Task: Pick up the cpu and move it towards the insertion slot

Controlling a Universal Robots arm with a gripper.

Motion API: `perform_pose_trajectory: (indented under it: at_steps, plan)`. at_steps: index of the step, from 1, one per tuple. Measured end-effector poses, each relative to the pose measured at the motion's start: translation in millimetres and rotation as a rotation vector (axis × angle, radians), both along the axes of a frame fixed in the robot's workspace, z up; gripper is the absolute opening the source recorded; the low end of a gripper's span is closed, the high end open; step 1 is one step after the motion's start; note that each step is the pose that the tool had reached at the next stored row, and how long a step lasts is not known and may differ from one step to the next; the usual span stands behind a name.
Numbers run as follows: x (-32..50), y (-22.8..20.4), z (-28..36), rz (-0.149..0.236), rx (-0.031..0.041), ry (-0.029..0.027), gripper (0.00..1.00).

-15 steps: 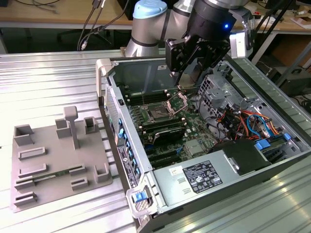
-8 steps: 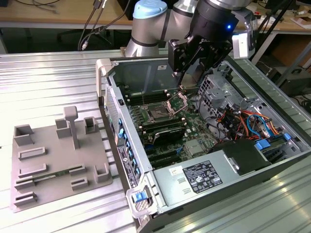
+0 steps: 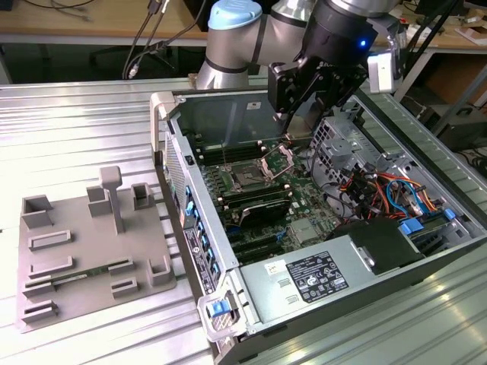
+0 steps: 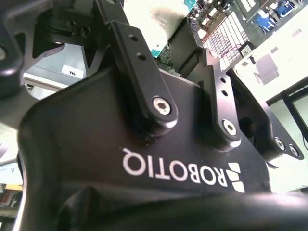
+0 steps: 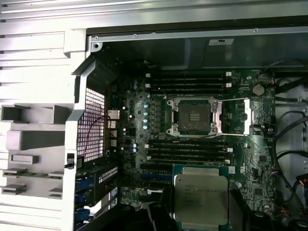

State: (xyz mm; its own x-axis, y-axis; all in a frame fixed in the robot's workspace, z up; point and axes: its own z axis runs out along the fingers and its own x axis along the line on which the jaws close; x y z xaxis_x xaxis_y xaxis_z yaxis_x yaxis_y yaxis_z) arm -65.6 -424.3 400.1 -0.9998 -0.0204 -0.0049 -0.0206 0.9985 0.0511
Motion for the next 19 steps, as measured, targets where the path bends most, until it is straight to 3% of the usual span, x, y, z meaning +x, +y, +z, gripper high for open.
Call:
perform_pose_trajectory:
  at_steps: [19]
  plan:
    - [17.2,0.3,-3.2,0.0,-0.0001,0.0,0.54]
